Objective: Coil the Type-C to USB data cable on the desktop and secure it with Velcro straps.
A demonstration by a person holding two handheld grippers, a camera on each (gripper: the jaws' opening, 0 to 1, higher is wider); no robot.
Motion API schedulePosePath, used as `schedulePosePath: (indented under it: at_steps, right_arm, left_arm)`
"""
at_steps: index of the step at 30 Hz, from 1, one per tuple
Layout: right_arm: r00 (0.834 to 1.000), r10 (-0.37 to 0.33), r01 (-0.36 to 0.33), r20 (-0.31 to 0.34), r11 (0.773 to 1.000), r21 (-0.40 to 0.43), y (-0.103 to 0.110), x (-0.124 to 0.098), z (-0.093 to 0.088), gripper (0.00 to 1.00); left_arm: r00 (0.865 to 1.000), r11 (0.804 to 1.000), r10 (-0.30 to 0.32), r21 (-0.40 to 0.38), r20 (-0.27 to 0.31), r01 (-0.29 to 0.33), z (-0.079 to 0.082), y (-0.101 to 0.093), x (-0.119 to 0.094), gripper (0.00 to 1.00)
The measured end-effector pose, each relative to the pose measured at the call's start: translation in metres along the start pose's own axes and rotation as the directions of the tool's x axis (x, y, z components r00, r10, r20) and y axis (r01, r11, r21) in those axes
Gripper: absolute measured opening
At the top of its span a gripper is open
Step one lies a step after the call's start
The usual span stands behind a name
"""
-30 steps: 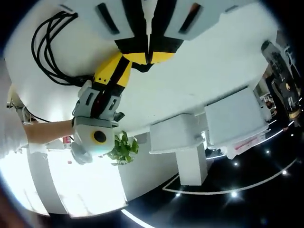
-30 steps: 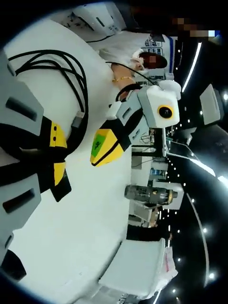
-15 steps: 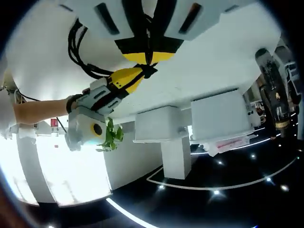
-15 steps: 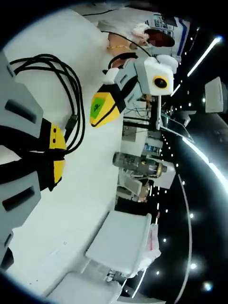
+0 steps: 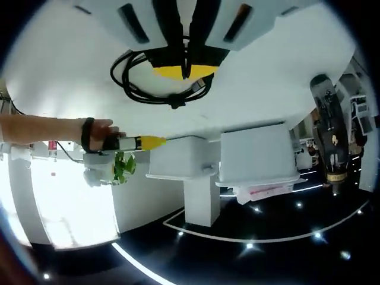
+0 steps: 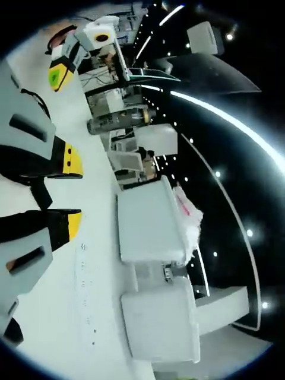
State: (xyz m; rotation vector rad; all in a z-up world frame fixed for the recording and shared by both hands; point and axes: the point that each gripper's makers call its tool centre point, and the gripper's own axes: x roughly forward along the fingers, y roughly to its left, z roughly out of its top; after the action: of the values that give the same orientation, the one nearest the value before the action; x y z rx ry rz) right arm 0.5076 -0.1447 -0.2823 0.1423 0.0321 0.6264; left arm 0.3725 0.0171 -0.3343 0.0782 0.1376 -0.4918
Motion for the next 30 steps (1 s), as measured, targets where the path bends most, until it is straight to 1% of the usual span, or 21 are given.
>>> schedulePosePath:
  at_steps: [1,3,5,7,8,9,10,11,12,14,16,18,20,21,22,23,24,25,26,28,30]
  right_arm:
    - [1.0,-0.019,0.02,0.024,0.999,-0.032,-0.009,-0.013,0.007,0.2]
    - [0.996,-0.07,0.071,0.061,0.997,-0.027,-0.025,-0.028,0.012,0.2]
    - [0.991,-0.117,0.115,0.065,0.993,0.036,-0.043,-0.044,0.006,0.21]
    - [0.988,-0.155,0.151,0.031,0.983,0.104,-0.057,-0.058,-0.01,0.2]
    - [0.986,-0.165,0.16,0.039,0.981,0.107,-0.062,-0.065,-0.013,0.2]
    - [0.985,-0.168,0.163,0.046,0.981,0.101,-0.065,-0.071,-0.017,0.2]
    - [0.983,-0.179,0.172,0.048,0.977,0.123,-0.069,-0.076,-0.021,0.2]
    - [0.98,-0.198,0.189,0.033,0.964,0.187,-0.073,-0.083,-0.028,0.2]
    - [0.978,-0.206,0.198,0.021,0.959,0.201,-0.075,-0.088,-0.031,0.2]
    - [0.977,-0.213,0.204,0.027,0.961,0.187,-0.075,-0.094,-0.03,0.2]
    - [0.977,-0.213,0.206,0.025,0.965,0.164,-0.071,-0.102,-0.027,0.2]
    - [0.981,-0.193,0.19,0.028,0.977,0.097,-0.061,-0.109,-0.026,0.2]
    - [0.988,-0.143,0.145,0.053,0.988,-0.045,-0.045,-0.113,-0.022,0.2]
    - [0.988,-0.137,0.146,0.076,0.981,-0.13,-0.04,-0.115,-0.021,0.2]
    - [0.983,-0.162,0.173,0.088,0.977,-0.126,-0.04,-0.116,-0.023,0.2]
    - [0.983,-0.164,0.171,0.082,0.981,-0.086,-0.038,-0.115,-0.027,0.21]
    - [0.983,-0.167,0.168,0.075,0.986,-0.017,-0.038,-0.114,-0.03,0.21]
    - [0.983,-0.168,0.168,0.072,0.986,0.003,-0.039,-0.112,-0.031,0.22]
    - [0.982,-0.173,0.172,0.073,0.985,0.017,-0.041,-0.112,-0.03,0.25]
    - [0.979,-0.184,0.184,0.084,0.983,0.004,-0.044,-0.112,-0.028,0.29]
    - [0.977,-0.194,0.195,0.089,0.981,0.0,-0.046,-0.113,-0.028,0.29]
  left_arm:
    - [1.0,1.0,0.002,-0.006,0.005,-0.002,0.0,0.001,0.0,0.02]
    - [0.999,0.999,0.015,-0.045,0.048,-0.013,0.007,0.003,0.002,0.02]
    - [0.995,0.996,0.033,-0.08,0.09,-0.025,0.014,0.005,0.004,0.02]
    - [0.989,0.981,0.074,-0.189,0.129,-0.049,0.024,0.006,0.004,0.02]
    - [0.985,0.978,0.077,-0.203,0.156,-0.044,0.032,0.004,0.003,0.03]
    - [0.978,0.979,0.104,-0.191,0.181,-0.069,0.04,0.004,0.001,0.03]
    - [0.967,0.978,0.152,-0.172,0.206,-0.117,0.047,0.007,-0.002,0.03]
    - [0.953,0.976,0.198,-0.139,0.231,-0.169,0.055,0.01,-0.005,0.03]
    - [0.932,0.966,0.255,-0.119,0.256,-0.231,0.062,0.013,-0.007,0.03]
    - [0.914,0.953,0.294,-0.153,0.279,-0.26,0.07,0.013,-0.007,0.05]
    - [0.912,0.95,0.302,-0.16,0.277,-0.266,0.07,0.01,-0.007,0.09]
    - [0.899,0.94,0.334,-0.167,0.282,-0.297,0.068,0.01,-0.01,0.09]
    - [0.891,0.932,0.358,-0.165,0.278,-0.323,0.062,0.011,-0.011,0.09]
    - [0.887,0.926,0.372,-0.182,0.273,-0.332,0.058,0.011,-0.012,0.09]
    - [0.886,0.924,0.375,-0.191,0.272,-0.332,0.054,0.012,-0.012,0.09]
    - [0.886,0.923,0.378,-0.192,0.271,-0.335,0.05,0.012,-0.011,0.09]
    - [0.884,0.92,0.387,-0.169,0.26,-0.353,0.044,0.015,-0.012,0.09]
    - [0.885,0.918,0.394,-0.156,0.248,-0.365,0.04,0.017,-0.012,0.1]
    - [0.889,0.917,0.394,-0.16,0.232,-0.365,0.033,0.02,-0.01,0.12]
    - [0.9,0.919,0.387,-0.166,0.2,-0.359,0.022,0.023,-0.01,0.15]
    - [0.902,0.917,0.389,-0.169,0.187,-0.361,0.018,0.026,-0.009,0.16]
